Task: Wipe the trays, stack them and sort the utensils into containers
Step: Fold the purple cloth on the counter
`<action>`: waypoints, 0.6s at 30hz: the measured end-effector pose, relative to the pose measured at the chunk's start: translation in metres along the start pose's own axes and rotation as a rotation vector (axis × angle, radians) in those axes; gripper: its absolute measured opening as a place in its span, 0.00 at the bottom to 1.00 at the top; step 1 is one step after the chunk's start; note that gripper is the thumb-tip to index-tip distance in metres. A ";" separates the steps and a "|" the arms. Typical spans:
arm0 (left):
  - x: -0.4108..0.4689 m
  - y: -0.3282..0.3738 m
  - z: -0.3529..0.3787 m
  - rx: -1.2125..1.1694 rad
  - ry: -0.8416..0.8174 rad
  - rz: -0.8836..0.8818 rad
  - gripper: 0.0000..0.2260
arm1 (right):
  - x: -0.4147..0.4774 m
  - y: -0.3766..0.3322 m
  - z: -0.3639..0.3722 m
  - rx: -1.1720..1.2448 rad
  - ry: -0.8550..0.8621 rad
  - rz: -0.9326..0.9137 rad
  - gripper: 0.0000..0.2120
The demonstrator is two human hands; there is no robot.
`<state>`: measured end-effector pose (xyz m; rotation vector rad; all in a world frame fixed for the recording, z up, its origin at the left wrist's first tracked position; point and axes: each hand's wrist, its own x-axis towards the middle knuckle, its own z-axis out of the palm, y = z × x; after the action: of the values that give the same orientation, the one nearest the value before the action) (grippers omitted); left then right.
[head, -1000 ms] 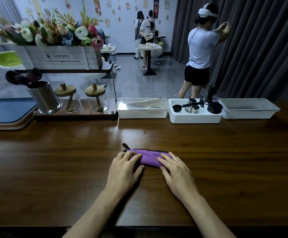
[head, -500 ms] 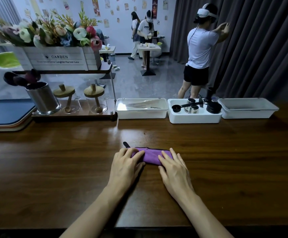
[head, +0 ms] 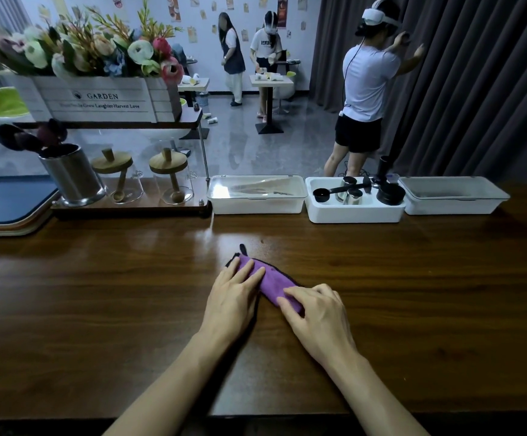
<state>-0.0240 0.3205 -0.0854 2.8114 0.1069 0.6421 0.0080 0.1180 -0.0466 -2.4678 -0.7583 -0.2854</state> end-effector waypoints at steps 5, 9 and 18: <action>-0.004 0.006 -0.013 -0.022 0.106 -0.131 0.16 | 0.014 0.004 -0.006 0.158 -0.026 0.012 0.11; -0.005 0.018 -0.021 -0.067 0.044 -0.248 0.12 | 0.026 0.007 0.002 0.144 -0.110 0.051 0.16; 0.006 0.018 -0.028 -0.297 -0.171 -0.352 0.22 | 0.033 0.005 0.007 0.180 -0.323 0.115 0.24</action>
<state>-0.0307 0.3106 -0.0544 2.4613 0.4251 0.3047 0.0386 0.1334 -0.0428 -2.4001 -0.7306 0.2217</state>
